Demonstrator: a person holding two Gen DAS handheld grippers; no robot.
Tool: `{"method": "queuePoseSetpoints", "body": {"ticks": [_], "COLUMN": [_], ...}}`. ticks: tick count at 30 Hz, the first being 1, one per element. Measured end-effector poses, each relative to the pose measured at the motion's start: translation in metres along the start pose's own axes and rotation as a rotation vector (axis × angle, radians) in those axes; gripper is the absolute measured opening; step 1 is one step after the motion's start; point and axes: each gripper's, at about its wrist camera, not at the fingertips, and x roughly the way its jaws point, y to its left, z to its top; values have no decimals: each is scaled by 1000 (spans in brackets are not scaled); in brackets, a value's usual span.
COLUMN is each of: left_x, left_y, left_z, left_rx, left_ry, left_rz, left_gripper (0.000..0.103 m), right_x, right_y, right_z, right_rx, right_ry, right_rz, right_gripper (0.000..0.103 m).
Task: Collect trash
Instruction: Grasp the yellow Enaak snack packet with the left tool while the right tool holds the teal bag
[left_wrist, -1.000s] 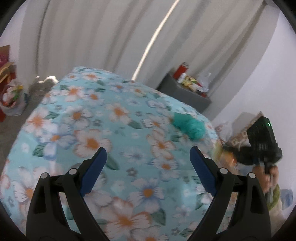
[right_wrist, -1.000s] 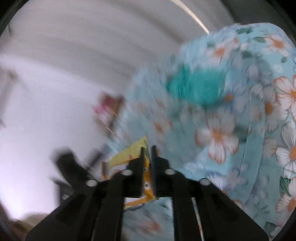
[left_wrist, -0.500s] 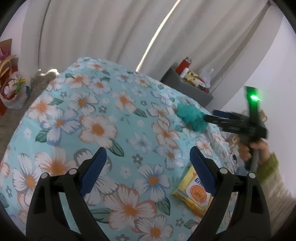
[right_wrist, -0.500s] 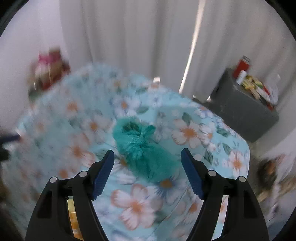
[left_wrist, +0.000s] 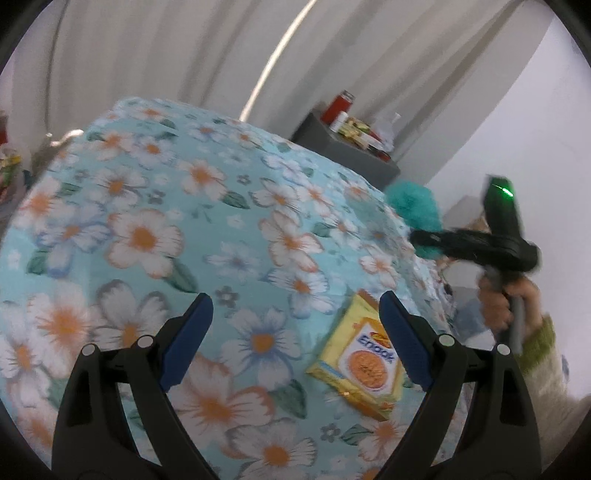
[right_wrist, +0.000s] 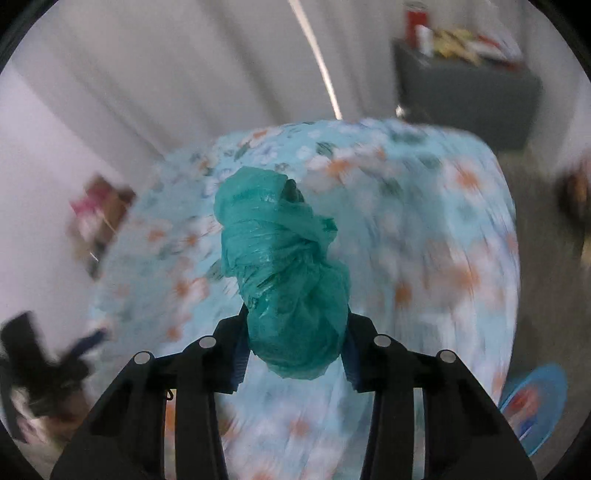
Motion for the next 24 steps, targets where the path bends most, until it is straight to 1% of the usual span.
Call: {"method": "queuePoseSetpoints", "body": {"ticks": [1, 2, 4, 5, 7, 8, 9, 10, 12, 14, 17, 20, 22, 24], "left_x": [7, 15, 31, 41, 57, 63, 68, 71, 72, 64, 40, 12, 0, -8], "left_y": [-2, -4, -7, -9, -12, -16, -20, -24, -32, -36, -39, -37, -34, -28], "left_z": [0, 0, 1, 0, -1, -3, -7, -11, -22, -32, -48, -63, -71, -75], "left_rx": [-6, -15, -26, -32, -29, -17, 4, 32, 68, 87, 98, 74, 56, 5], "left_ry": [23, 53, 114, 150, 199, 214, 232, 244, 252, 242, 205, 187, 201, 204], "left_rz": [-21, -38, -66, -66, -67, -60, -37, -23, -5, -19, -18, -21, -22, -39], "left_gripper": [81, 78, 75, 69, 61, 54, 44, 38, 3, 0, 0, 0, 0, 2], "right_x": [-7, -20, -29, -35, -40, -40, -42, -38, -40, -36, -37, -40, -34, -33], "right_y": [-6, -11, -16, -18, -23, -25, -27, -28, -27, -27, -20, -9, -4, 0], "right_z": [-8, -28, -56, -72, -107, -125, -133, -145, -164, -174, -184, -189, -192, -194], "right_rx": [24, 58, 104, 131, 204, 238, 254, 275, 304, 325, 329, 294, 270, 249], "right_ry": [-6, -13, -20, -22, -28, -30, -29, -28, -25, -16, -10, 7, 18, 29], "right_rz": [22, 55, 78, 95, 130, 134, 133, 129, 119, 127, 140, 112, 96, 59], "right_gripper": [40, 40, 40, 40, 40, 40, 40, 40, 40, 40, 40, 40, 41, 42]}}
